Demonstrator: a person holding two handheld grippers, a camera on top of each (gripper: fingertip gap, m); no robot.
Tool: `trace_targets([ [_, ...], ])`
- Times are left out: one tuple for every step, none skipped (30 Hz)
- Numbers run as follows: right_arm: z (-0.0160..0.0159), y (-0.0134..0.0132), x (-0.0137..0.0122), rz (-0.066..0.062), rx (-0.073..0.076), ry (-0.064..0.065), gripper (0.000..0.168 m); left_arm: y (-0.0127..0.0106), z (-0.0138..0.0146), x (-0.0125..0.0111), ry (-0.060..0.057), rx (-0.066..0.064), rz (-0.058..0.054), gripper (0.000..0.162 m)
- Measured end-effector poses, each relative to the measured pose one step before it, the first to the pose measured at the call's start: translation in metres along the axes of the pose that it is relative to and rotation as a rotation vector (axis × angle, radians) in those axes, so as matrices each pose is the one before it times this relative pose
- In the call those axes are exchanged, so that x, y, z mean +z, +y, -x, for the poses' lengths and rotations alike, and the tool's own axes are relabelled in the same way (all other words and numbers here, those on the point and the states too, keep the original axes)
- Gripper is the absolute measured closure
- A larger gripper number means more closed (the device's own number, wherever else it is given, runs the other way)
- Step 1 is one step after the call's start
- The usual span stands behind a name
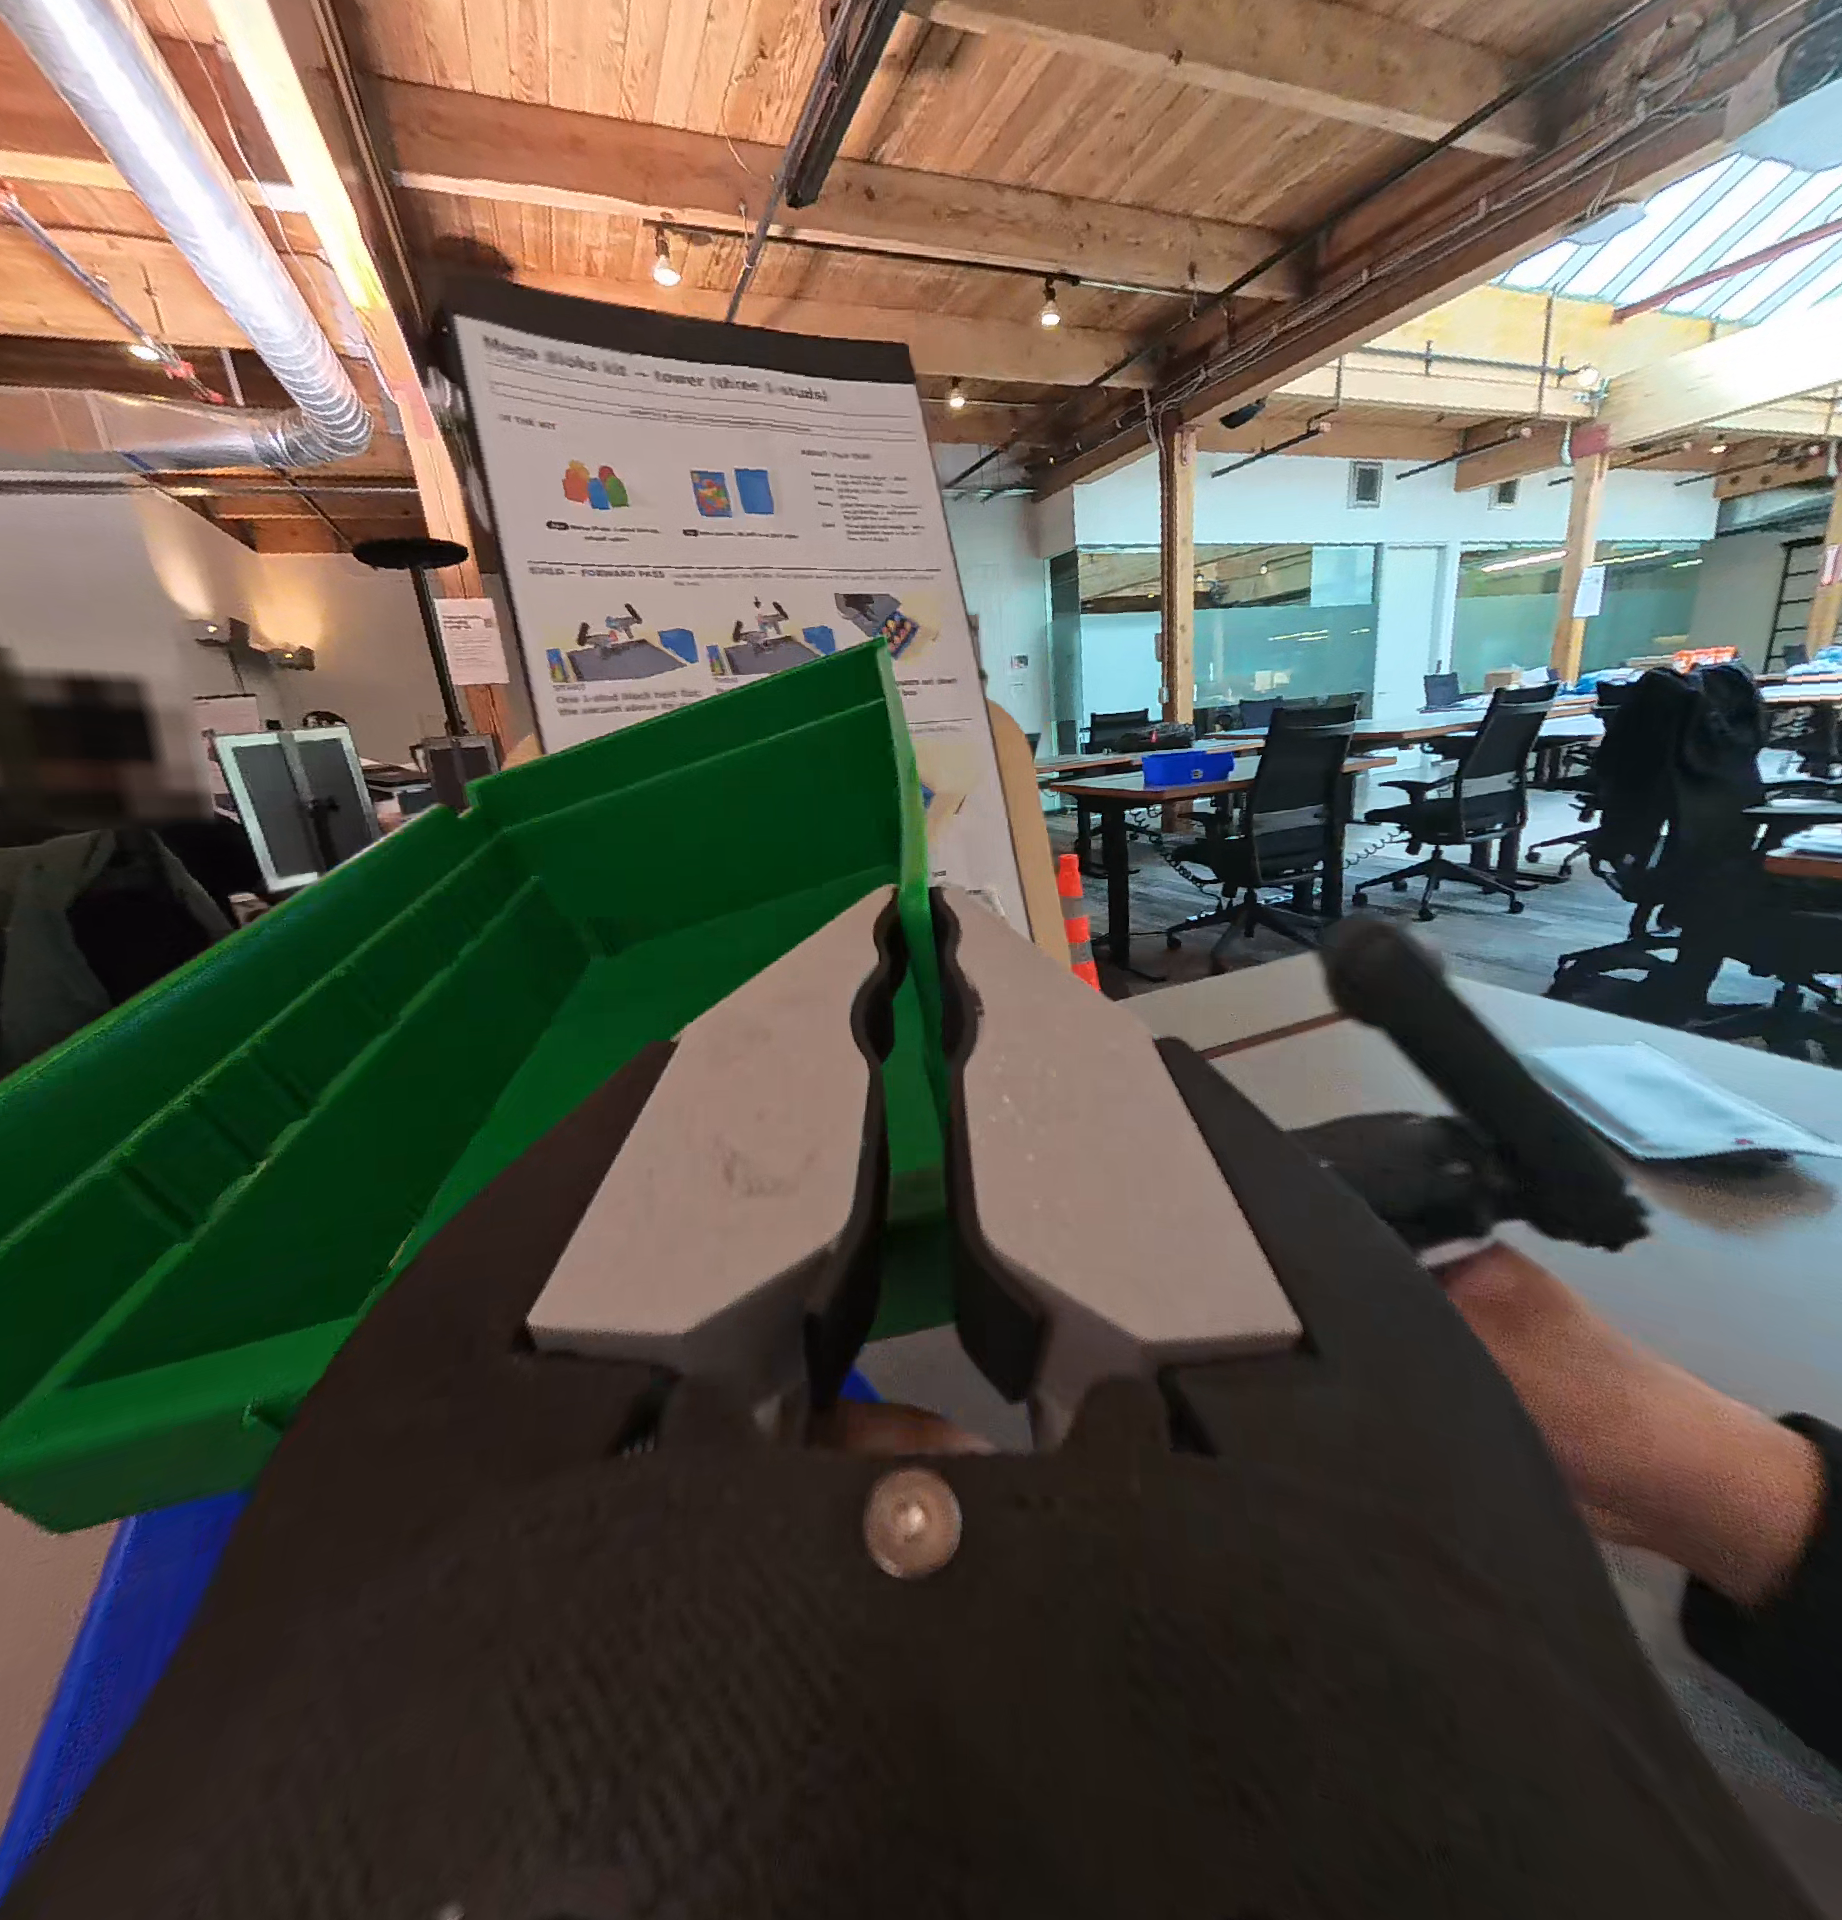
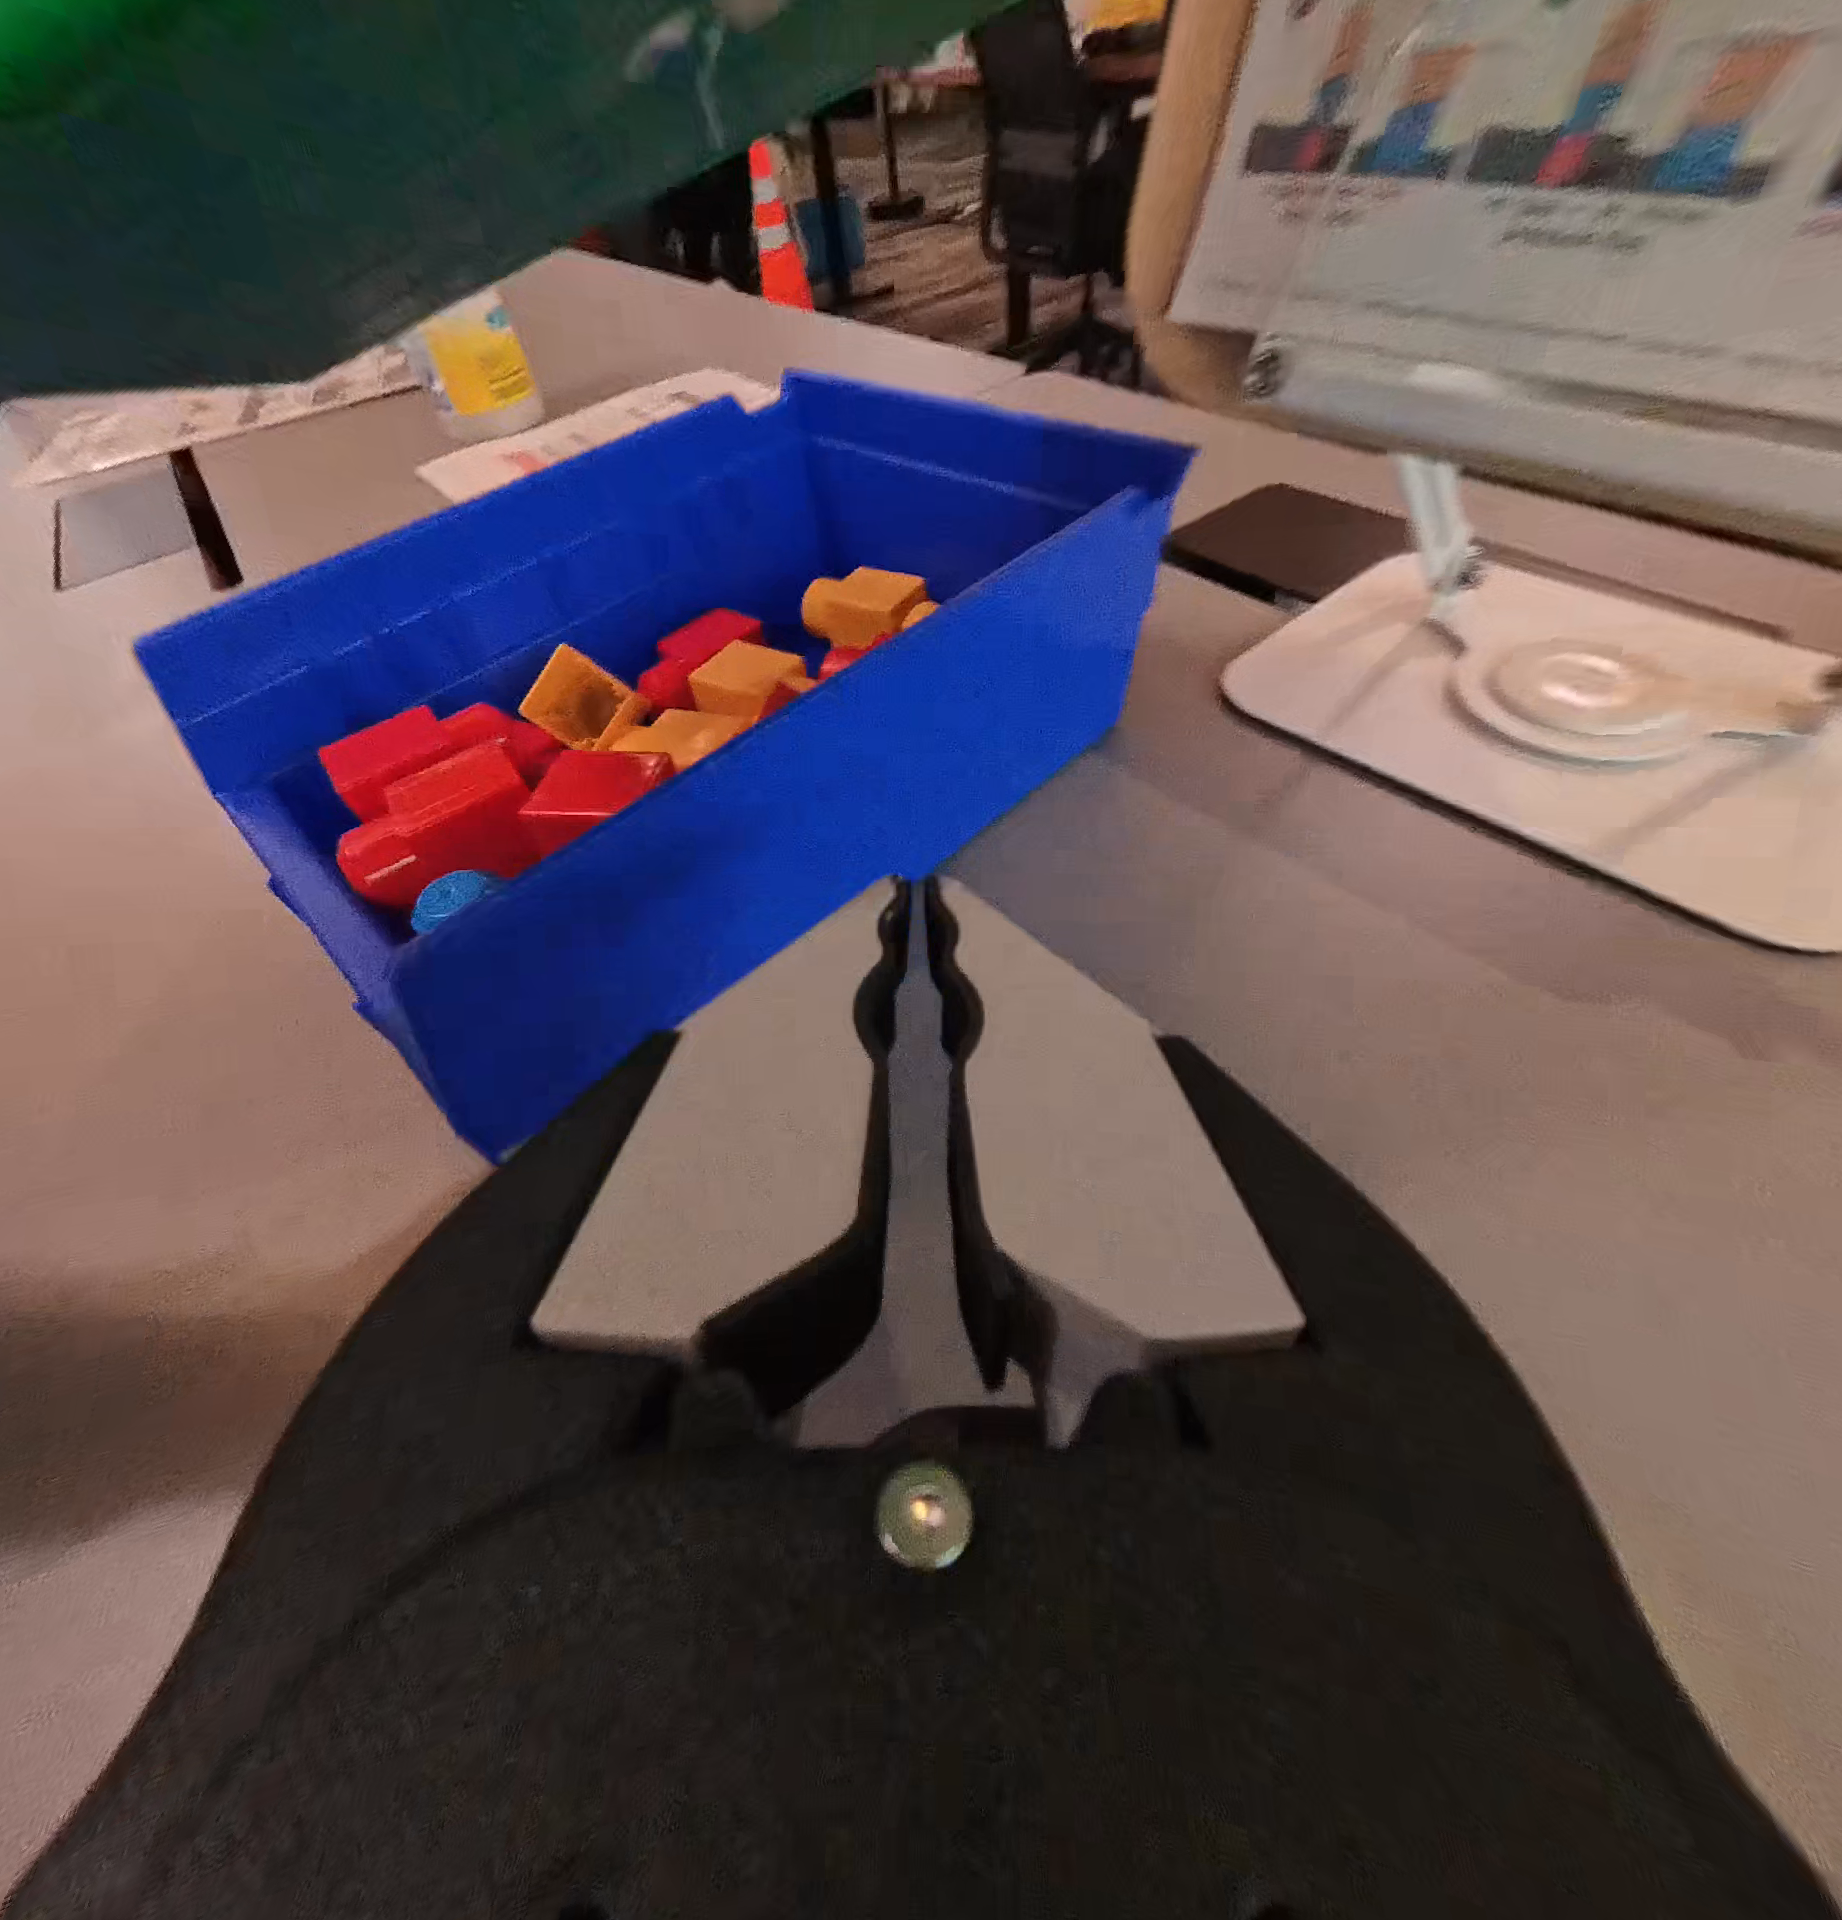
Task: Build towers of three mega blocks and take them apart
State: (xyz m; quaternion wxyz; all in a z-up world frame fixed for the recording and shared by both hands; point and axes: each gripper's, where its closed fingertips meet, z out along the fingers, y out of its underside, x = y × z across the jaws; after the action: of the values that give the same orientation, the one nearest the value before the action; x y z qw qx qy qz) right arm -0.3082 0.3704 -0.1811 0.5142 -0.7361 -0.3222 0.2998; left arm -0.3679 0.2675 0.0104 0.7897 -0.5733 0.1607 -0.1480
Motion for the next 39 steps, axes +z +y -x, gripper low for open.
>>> trace_targets([
  [-0.01222,-0.0053,-0.02031,-0.0315,0.0008,0.0254,0.165,0.00176,-0.00831,0.00655,0.0013,0.0108,0.0041,0.162],
  [-0.01407,-0.00449,-0.02149,-0.0343,-0.0149,0.0313,0.159,0.00267,-0.00999,0.00672,0.0072,0.0058,0.002,0.162],
  [-0.01574,-0.00385,-0.02218,-0.0362,-0.0199,0.0365,0.154,0.00352,-0.01159,0.0065,0.0124,-0.0024,0.0019,0.162],
  [-0.01737,-0.002,-0.02206,-0.0325,-0.0276,0.041,0.15,0.00432,-0.01318,0.00573,0.0165,-0.0113,0.003,0.162],
  [-0.02229,0.00095,-0.02112,-0.0193,-0.0276,0.0682,0.147,0.005,-0.01426,0.00502,0.0175,-0.0161,0.0036,0.162],
  [-0.02677,0.00343,-0.01922,-0.0084,-0.0246,0.0935,0.146,0.00617,-0.01495,0.00508,0.0176,-0.0157,0.0055,0.162],
  [-0.02895,0.00505,-0.01641,-0.0007,-0.0199,0.1028,0.146,0.00786,-0.01563,0.00566,0.0187,-0.0121,0.0085,0.161],
  [-0.02829,0.00647,-0.01365,0.0058,-0.0161,0.0956,0.145,0.00942,-0.01607,0.00622,0.0179,-0.0068,0.0119,0.161],
  [-0.02694,0.00635,-0.01117,0.0081,-0.0072,0.0871,0.145,0.01063,-0.01601,0.00692,0.0151,-0.0017,0.0147,0.161],
  [-0.02401,0.00469,-0.00937,0.0035,0.0016,0.0719,0.145,0.01143,-0.01743,0.00737,0.0189,0.0081,0.0157,0.161],
  [-0.02186,0.00242,-0.00854,-0.0097,0.0081,0.0646,0.145,0.01008,-0.01896,0.00718,0.0192,0.0188,0.0055,0.161],
  [-0.02047,0.00032,-0.0076,-0.0188,0.0198,0.0621,0.145,0.00836,-0.01887,0.00627,0.0062,0.0221,0.0027,0.161],
  [-0.01782,-0.0011,-0.00649,-0.0157,0.0345,0.0511,0.145,0.00652,-0.01606,0.00502,-0.0163,0.0297,0.0025,0.162],
  [-0.01397,-0.0025,-0.00573,-0.0197,0.0404,0.0344,0.145,0.00491,-0.01415,0.00425,-0.0212,0.0286,0.0004,0.162],
  [-0.01191,-0.00369,-0.00542,-0.0237,0.0438,0.0313,0.145,0.00496,-0.01385,0.00408,-0.0069,0.0119,0.0054,0.161],
  [-0.008,-0.004,-0.00462,-0.0216,0.0405,0.0147,0.145,0.00467,-0.01208,0.00361,-0.0022,0.0018,0.006,0.162],
  [-0.00492,-0.00436,-0.00372,-0.0218,0.0321,0.0019,0.145,0.00463,-0.01091,0.00243,0.0057,-0.0072,0.01,0.162],
  [-0.00371,-0.00459,-0.00284,-0.0251,0.0219,0.0031,0.145,0.00488,-0.01003,0.00099,0.0116,-0.013,0.0115,0.162],
  [-0.00336,-0.00331,-0.00188,-0.0161,0.0101,0.0062,0.146,0.00463,-0.00854,-0.0003,0.006,-0.0097,0.0051,0.16],
  [-0.00378,-0.00095,-0.00102,-0.0024,0.0069,0.013,0.146,0.00642,-0.00943,-0.00023,0.0148,-0.0046,0.0097,0.159],
  [-0.00359,0.00038,-0.00046,0.0021,0.0067,0.0153,0.146,0.01084,-0.01321,0.00208,0.0392,0.0034,0.0329,0.158],
  [-0.00219,0.00133,0.00032,0.0066,0.0058,0.0077,0.146,0.01502,-0.01484,0.00457,0.0529,0.0175,0.0566,0.157],
  [-0.00098,0.00248,0.00094,0.0133,0.0065,0.0031,0.146,0.01473,-0.01693,0.00489,0.069,0.0285,0.0548,0.159],
  [-0.0006,0.00258,0.00101,0.015,0.0016,0.0031,0.146,0.01206,-0.00998,0.00388,0.0238,0.0319,0.0473,0.157],
  [-0.00073,0.0017,0.00041,0.0091,-0.0064,0.0069,0.145,0.00445,-0.00039,-0.00041,-0.0252,0.0382,0.0157,0.151],
  [-0.00112,0.00063,-0.00028,0.0018,-0.0074,0.0104,0.145,-0.00484,0.00129,-0.00613,-0.0086,0.0368,-0.0321,0.147],
  [0.00013,0.00043,-0.00038,0.0005,-0.0021,0.002,0.146,-0.00899,0.00333,-0.01,0.0057,0.0253,-0.0424,0.139],
  [0.00202,0.00052,0.00018,0.0028,0.0032,-0.0113,0.146,-0.00896,0.00734,-0.01141,0.0007,0.0145,-0.026,0.131],
  [0.00274,0.00021,0.00035,0.0046,0.004,-0.0142,0.145,-0.00735,0.00955,-0.01191,0.0065,0.0057,-0.0074,0.126],
  [0.00198,-0.00099,-0.00005,-0.0008,-0.0017,-0.0064,0.144,-0.00525,0.01128,-0.01256,0.0117,0.0004,0.0036,0.118],
  [0.00295,-0.00208,-0.00087,-0.0079,-0.0072,-0.0076,0.143,-0.00296,0.01439,-0.01325,0.0052,-0.0044,0.0075,0.112],
  [0.00521,-0.0023,-0.00134,-0.0082,-0.0045,-0.0179,0.142,-0.00014,0.0162,-0.01365,0.0052,-0.0065,0.0119,0.108],
  [0.00858,-0.00222,-0.00149,-0.0072,-0.0007,-0.0334,0.14,0.00391,0.01732,-0.01322,0.0048,-0.007,0.0206,0.105],
  [0.01205,-0.00195,-0.00169,-0.0073,0.0018,-0.0481,0.139,0.00829,0.01863,-0.01232,0.0005,-0.0051,0.0317,0.103],
  [0.01594,-0.00176,-0.00161,-0.0092,-0.0026,-0.0654,0.137,0.01211,0.01973,-0.01129,-0.0059,-0.0004,0.0395,0.1],
  [0.01834,-0.00101,-0.00083,0.0003,-0.002,-0.0758,0.135,0.01451,0.02041,-0.01004,-0.0129,0.0041,0.0409,0.099],
  [0.02234,-0.00278,0.00042,0.0067,-0.004,-0.0933,0.132,0.01567,0.02086,-0.00885,-0.0196,0.0049,0.0387,0.1],
  [0.02941,-0.00241,0.00105,0.0317,-0.0127,-0.124,0.131,0.01565,0.0209,-0.0076,-0.0279,-0.0005,0.0348,0.1],
  [0.03159,-0.00051,0.0018,0.0578,-0.0265,-0.1216,0.131,0.01403,0.02039,-0.00671,-0.0327,-0.0075,0.0265,0.1],
])
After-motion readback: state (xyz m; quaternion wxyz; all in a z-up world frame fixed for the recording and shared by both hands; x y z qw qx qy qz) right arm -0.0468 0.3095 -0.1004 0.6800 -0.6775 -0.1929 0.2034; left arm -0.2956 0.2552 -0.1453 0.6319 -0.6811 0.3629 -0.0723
